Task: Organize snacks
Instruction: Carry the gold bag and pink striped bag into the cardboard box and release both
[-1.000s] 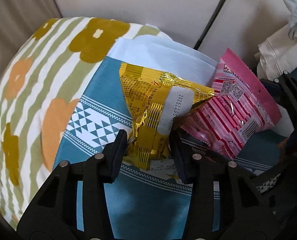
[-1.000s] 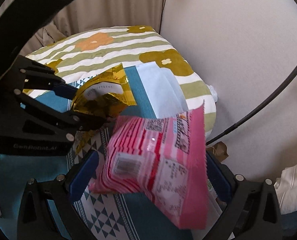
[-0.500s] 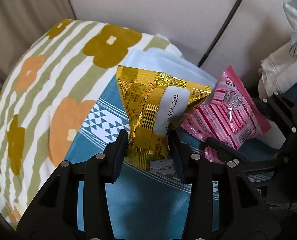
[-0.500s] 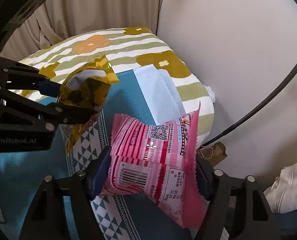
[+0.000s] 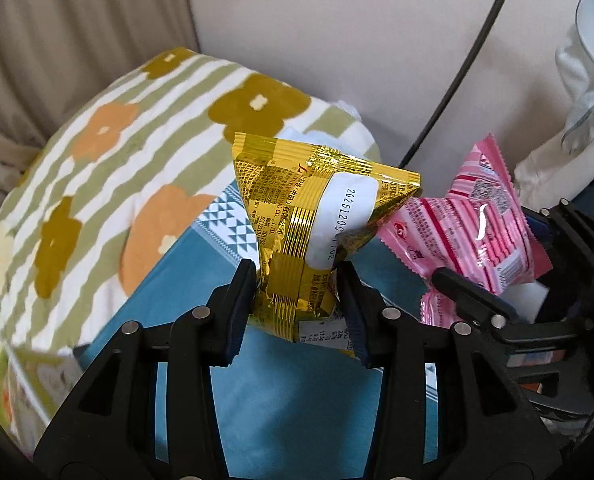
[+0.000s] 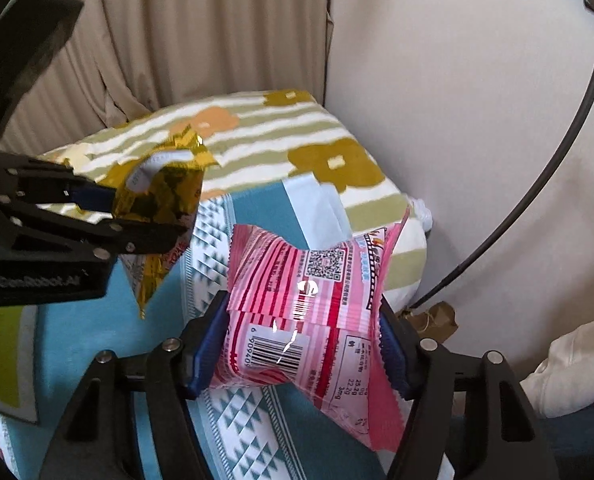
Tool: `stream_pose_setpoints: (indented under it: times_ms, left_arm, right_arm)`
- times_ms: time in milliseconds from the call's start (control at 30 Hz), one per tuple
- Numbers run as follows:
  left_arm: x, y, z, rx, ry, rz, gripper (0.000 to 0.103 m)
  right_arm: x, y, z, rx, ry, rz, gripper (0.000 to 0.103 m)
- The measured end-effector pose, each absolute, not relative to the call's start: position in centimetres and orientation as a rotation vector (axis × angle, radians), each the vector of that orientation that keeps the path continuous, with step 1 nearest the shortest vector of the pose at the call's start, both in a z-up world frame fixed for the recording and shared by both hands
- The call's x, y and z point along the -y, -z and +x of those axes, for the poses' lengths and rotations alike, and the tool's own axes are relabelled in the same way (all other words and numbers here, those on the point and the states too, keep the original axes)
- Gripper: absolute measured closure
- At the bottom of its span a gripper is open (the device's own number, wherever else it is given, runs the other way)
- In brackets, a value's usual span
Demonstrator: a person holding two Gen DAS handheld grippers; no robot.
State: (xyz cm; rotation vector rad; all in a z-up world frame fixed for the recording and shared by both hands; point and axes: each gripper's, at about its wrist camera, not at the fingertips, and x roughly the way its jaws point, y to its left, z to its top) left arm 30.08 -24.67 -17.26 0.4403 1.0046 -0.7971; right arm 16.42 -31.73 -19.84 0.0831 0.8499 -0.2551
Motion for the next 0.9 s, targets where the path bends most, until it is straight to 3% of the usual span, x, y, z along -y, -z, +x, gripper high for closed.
stream_pose_setpoints:
  times_ms: [433, 900]
  left_arm:
    - [8.6, 7.9, 22.6, -0.940, 0.412, 0.202, 0.064]
    - [-11.6, 6.2, 21.4, -0.918, 0.147, 0.065, 0.069]
  right_arm:
    - [23.6, 8.9, 11.6, -0.705, -0.112, 0.008, 0.040]
    - [7.9, 8.5, 15.4, -0.690, -0.398, 0.032, 0.040]
